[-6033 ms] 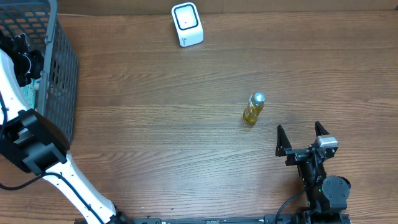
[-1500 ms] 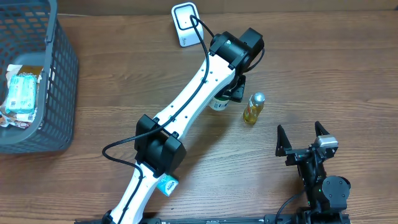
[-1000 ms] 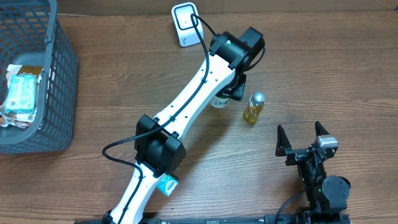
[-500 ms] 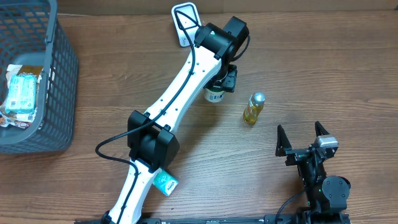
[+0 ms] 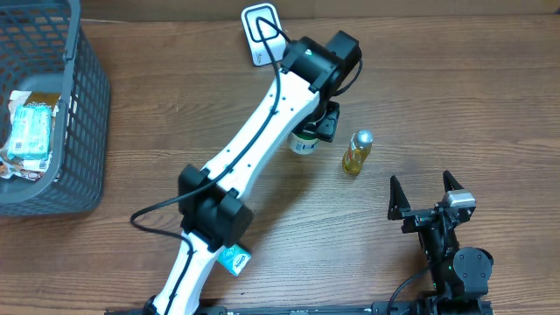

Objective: Scan the item barcode
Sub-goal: 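Hold the jar in front of the white scanner and rotate it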

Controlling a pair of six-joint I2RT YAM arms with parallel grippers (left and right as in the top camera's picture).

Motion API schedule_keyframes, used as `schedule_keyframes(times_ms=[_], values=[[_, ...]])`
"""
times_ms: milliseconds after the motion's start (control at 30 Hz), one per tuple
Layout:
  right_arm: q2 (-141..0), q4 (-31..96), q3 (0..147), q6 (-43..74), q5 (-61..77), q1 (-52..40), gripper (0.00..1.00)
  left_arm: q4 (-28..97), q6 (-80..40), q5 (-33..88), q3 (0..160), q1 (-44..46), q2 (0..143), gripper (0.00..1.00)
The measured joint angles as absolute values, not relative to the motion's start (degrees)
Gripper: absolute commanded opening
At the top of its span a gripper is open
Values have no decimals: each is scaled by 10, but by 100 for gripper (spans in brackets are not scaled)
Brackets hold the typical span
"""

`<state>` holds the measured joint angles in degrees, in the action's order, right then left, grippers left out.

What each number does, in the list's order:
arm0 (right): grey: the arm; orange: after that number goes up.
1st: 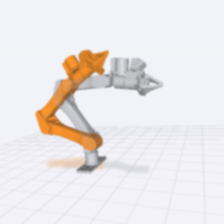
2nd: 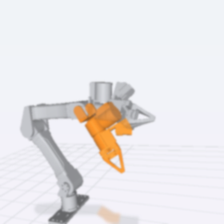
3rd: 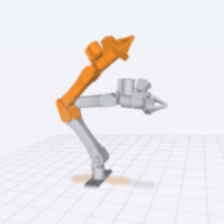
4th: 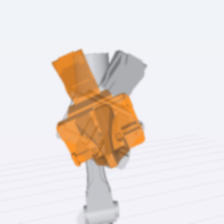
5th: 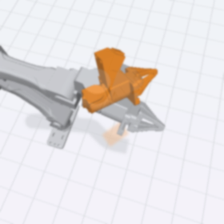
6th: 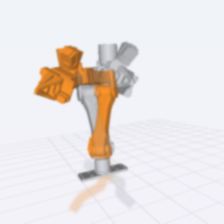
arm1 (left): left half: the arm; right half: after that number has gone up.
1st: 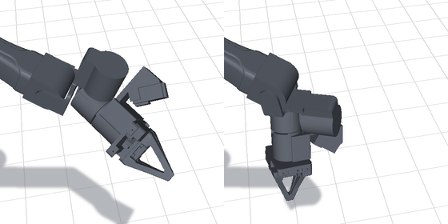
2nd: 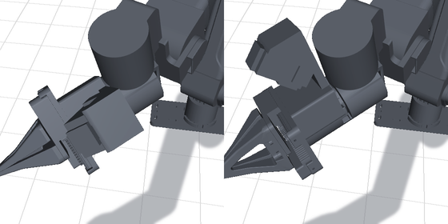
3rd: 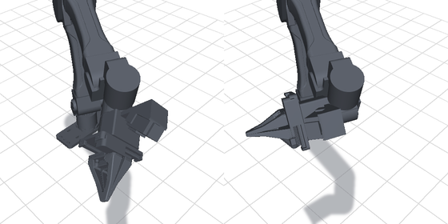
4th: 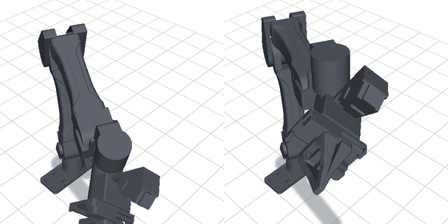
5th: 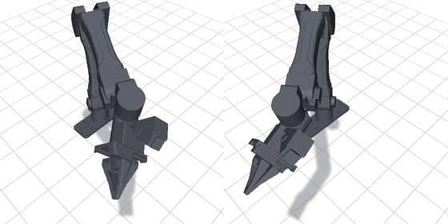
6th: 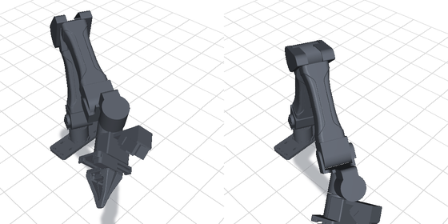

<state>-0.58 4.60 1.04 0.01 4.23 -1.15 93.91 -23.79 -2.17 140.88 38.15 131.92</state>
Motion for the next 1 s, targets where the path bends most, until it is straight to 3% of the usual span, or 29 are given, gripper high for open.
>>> schedule_keyframes(times_ms=[300, 733, 1000], values=[[-6, 46, 10, 0, 42, -11, 100, 963, -238, -27, 1409, 389, 1263, 51], [-6, 46, 10, 0, 42, -11, 100, 961, -256, -67, 1345, 453, 1181, 56], [-6, 46, 10, 0, 42, -11, 100, 767, -272, -63, 1114, 435, 1088, 60]])
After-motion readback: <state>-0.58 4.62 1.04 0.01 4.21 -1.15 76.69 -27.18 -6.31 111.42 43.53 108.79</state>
